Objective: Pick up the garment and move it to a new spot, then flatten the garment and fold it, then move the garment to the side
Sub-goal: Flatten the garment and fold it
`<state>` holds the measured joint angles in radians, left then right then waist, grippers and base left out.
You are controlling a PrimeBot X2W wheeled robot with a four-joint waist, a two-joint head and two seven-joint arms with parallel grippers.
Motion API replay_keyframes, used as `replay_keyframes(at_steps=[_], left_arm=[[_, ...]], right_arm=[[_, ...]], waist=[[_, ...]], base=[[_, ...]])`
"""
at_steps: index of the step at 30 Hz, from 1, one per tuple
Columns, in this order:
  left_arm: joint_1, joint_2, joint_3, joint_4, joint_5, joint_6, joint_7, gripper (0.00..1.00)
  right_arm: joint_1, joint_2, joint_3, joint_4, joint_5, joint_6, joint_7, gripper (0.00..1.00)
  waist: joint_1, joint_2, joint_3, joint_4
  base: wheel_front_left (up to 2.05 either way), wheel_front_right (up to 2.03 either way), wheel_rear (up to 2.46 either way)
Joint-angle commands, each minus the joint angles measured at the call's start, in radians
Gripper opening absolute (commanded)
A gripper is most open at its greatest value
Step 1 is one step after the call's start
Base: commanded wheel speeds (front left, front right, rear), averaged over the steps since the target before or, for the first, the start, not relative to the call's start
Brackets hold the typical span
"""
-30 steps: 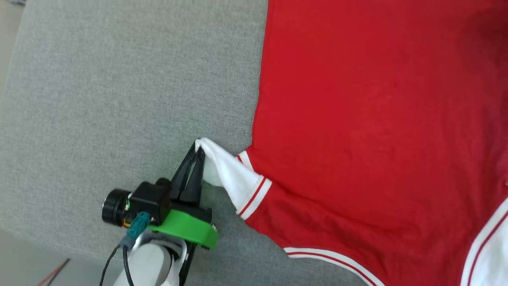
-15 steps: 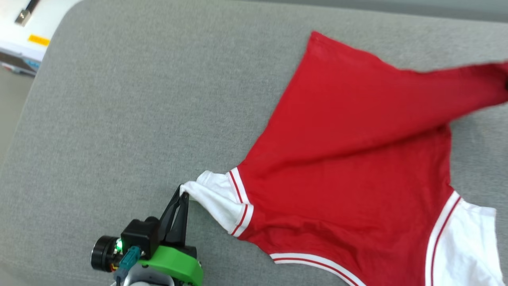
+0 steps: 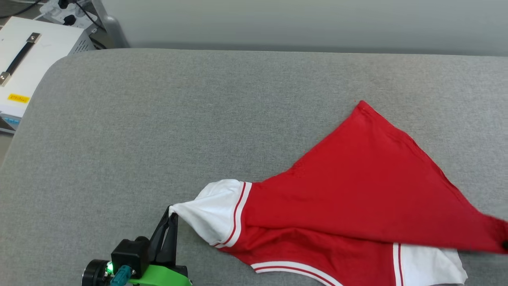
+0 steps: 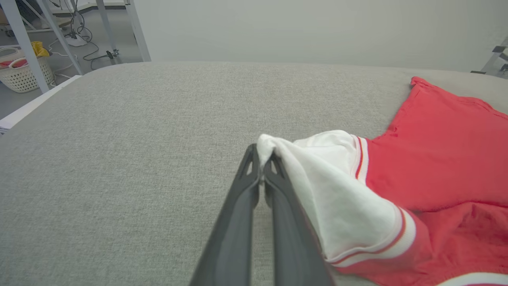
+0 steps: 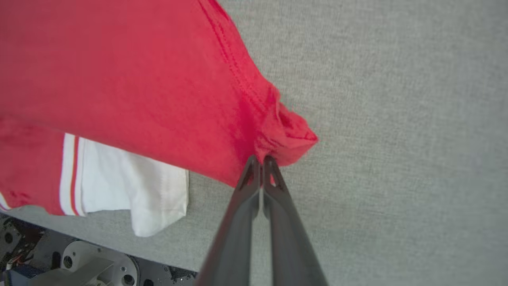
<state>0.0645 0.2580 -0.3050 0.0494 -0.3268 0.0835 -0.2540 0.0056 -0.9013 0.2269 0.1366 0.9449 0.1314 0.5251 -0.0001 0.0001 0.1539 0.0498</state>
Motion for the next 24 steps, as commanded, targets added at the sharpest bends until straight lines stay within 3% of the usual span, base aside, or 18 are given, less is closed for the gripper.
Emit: replay_keyframes(at_steps=[1,10,11,12,20,24], left_arm=[[0.012,0.009,0.004,-0.006,-0.006,0.008,0.002,0.00],[-0.002,0.014,0.000,-0.010,-0.007,0.013,0.007,0.00],[-0.003,0.015,0.000,-0.011,-0.007,0.013,0.007,0.00],[-0.003,0.016,-0.001,-0.011,-0.007,0.014,0.008,0.00],[-0.014,0.017,-0.016,-0.033,0.000,0.019,0.017,0.00],[-0.029,0.018,-0.022,-0.047,0.004,0.018,0.020,0.00]], right_arm=[[0.050,0.029,-0.020,-0.003,-0.008,-0.001,0.007,0.00],[0.222,0.206,-0.107,-0.018,-0.082,-0.001,0.039,0.00],[0.218,0.220,-0.126,-0.026,-0.084,-0.001,0.031,0.18],[0.211,0.234,-0.150,-0.039,-0.089,-0.001,0.021,1.00],[0.114,0.242,-0.296,-0.191,-0.152,-0.001,0.000,1.00],[0.007,0.220,-0.310,-0.257,-0.178,-0.001,0.021,1.00]], waist=[[0.0001,-0.0001,-0.006,-0.010],[0.0001,-0.0001,0.008,-0.012],[0.0001,-0.0001,0.007,-0.012],[0.0001,-0.0001,0.006,-0.014],[0.0001,-0.0001,0.013,-0.005],[0.0001,-0.0001,0.037,0.010]], base=[[0.00,0.00,0.00],[0.00,0.00,0.00],[0.00,0.00,0.00],[0.00,0.00,0.00],[0.00,0.00,0.00],[0.00,0.00,0.00]])
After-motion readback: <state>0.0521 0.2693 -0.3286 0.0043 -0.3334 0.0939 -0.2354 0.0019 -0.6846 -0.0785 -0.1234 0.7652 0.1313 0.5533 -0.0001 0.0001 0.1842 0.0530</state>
